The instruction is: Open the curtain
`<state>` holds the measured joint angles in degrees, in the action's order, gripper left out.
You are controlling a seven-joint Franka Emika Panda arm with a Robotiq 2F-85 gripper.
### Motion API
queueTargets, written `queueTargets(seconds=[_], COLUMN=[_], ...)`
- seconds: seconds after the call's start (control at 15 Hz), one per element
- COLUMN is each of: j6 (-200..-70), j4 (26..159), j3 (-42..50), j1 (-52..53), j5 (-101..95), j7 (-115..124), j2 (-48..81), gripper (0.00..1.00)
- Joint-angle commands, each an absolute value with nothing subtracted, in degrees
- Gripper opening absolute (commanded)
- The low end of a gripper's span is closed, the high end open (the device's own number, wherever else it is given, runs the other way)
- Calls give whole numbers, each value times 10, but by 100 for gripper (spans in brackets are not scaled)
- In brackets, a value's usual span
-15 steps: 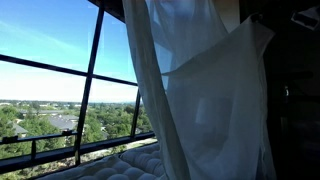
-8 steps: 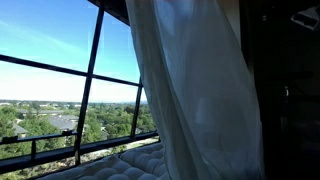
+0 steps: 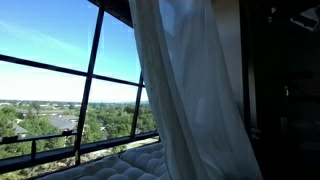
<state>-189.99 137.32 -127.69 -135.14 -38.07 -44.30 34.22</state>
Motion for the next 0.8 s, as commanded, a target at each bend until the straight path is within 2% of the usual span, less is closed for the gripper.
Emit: queueTargets(seconds=[0.0,0.73], j6=[-1902,-1900], j4=[1370,1373], j3=[-1280,-1277], j1=[-1349,-1347], j5=[-380,-381], j7=[-442,-443], j2=[333,340], gripper=[100,100])
